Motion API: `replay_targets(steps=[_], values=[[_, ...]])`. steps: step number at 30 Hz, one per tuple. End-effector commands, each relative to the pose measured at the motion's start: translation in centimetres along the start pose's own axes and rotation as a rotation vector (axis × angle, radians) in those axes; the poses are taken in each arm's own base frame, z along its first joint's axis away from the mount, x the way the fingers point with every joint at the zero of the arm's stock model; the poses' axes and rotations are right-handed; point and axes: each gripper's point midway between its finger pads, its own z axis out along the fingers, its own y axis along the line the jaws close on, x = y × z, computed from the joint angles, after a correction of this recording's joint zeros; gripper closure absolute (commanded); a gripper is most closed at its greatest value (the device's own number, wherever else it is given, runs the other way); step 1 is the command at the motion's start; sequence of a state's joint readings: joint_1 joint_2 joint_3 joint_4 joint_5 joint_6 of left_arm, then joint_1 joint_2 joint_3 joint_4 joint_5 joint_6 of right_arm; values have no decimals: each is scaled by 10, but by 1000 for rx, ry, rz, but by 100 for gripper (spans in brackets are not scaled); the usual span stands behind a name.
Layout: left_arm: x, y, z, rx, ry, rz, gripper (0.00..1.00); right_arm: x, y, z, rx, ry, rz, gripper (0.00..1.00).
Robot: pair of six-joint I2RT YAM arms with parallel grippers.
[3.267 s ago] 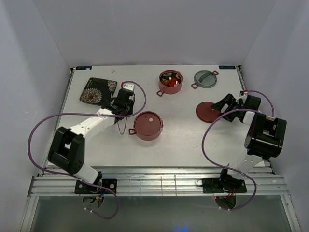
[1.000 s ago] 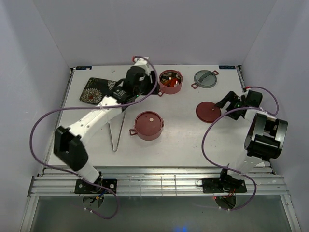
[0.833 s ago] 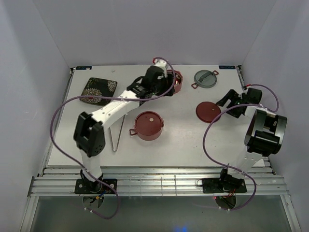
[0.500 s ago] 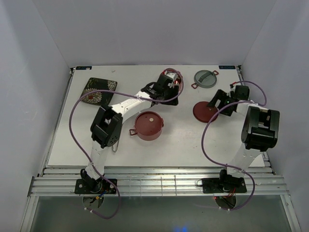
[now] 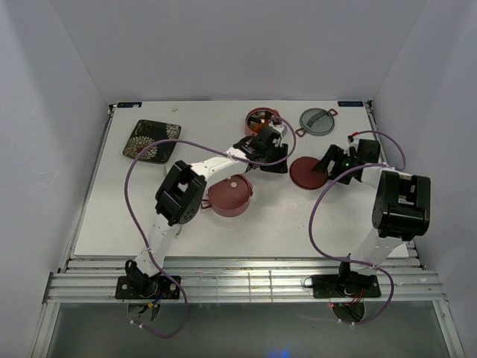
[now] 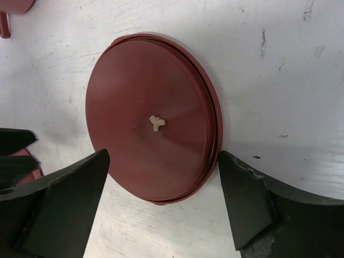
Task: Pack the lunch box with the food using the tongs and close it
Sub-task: Pick up the box lid from the center of the board.
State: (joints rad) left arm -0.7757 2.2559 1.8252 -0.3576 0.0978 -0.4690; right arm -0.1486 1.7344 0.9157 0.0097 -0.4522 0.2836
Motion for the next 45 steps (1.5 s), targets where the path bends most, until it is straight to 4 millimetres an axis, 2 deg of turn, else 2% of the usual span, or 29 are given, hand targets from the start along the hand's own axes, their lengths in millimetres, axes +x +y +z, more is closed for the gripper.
replay_targets(steps=[1, 5, 8, 12, 18, 22, 29, 37, 45], values=[[-12, -21, -2, 44, -25, -7, 45, 7, 4, 3, -23, 19, -11, 13], [-10, -21, 12, 38, -20, -9, 49, 4, 6, 4, -30, 12, -22, 20], [-6, -18, 24, 23, -12, -12, 50, 2, 8, 5, -30, 9, -45, 30], [-6, -7, 31, -34, -22, -22, 51, 3, 9, 7, -20, 20, -61, 35], [-12, 15, 34, -151, -60, -48, 53, -5, 7, -3, 40, -3, -79, 37], [-11, 16, 39, -160, -59, -46, 54, -24, 11, -14, 72, -58, -94, 38], [-7, 20, 44, -172, -51, -39, 57, -35, 11, -21, 97, -90, -90, 38], [-1, 20, 53, -157, -29, -46, 60, -41, 7, -22, 87, -98, -68, 38], [11, 26, 60, -175, 0, -61, 62, -37, 1, -19, 91, -85, -58, 39]])
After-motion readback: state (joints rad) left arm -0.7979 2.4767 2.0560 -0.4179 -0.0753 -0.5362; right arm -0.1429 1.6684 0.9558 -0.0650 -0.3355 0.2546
